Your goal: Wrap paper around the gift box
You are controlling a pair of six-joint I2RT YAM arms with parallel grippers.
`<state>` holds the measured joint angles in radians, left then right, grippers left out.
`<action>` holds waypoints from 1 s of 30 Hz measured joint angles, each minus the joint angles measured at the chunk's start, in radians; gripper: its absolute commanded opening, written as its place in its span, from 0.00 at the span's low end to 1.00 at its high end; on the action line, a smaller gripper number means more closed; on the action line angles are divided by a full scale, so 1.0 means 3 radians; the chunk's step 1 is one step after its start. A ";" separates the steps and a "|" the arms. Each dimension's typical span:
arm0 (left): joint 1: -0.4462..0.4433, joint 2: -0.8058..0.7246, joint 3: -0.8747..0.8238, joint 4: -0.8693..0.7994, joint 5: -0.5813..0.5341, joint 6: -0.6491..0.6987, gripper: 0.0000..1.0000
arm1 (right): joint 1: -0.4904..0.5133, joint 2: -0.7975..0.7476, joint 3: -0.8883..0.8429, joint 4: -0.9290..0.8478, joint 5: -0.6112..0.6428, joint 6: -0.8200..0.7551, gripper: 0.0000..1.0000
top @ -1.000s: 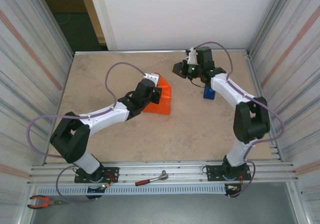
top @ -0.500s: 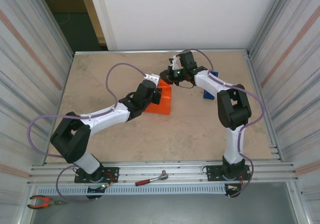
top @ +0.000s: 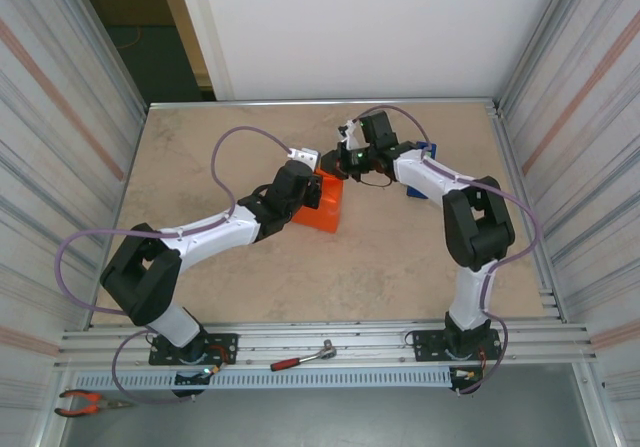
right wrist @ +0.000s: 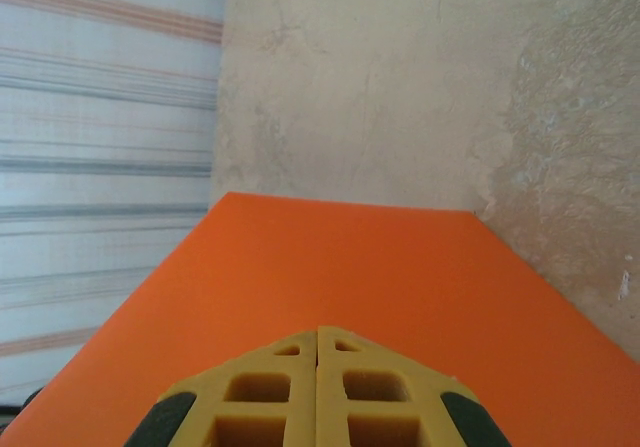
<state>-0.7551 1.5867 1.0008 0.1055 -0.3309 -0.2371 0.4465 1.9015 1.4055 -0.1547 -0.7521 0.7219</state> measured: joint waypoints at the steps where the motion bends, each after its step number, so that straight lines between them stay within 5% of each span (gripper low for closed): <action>1: 0.0000 0.0000 -0.0004 0.0001 -0.0006 -0.0006 0.27 | 0.0000 -0.0050 -0.0032 -0.0001 0.0010 0.0000 0.00; 30: 0.0028 -0.0048 0.0052 -0.0174 0.0117 -0.0076 0.29 | 0.0088 -0.0563 -0.0622 0.0196 0.0357 -0.0013 0.00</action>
<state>-0.7467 1.5723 1.0164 0.0532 -0.2958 -0.2600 0.4728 1.7325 1.2190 -0.0959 -0.6449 0.7181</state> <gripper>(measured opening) 0.278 0.063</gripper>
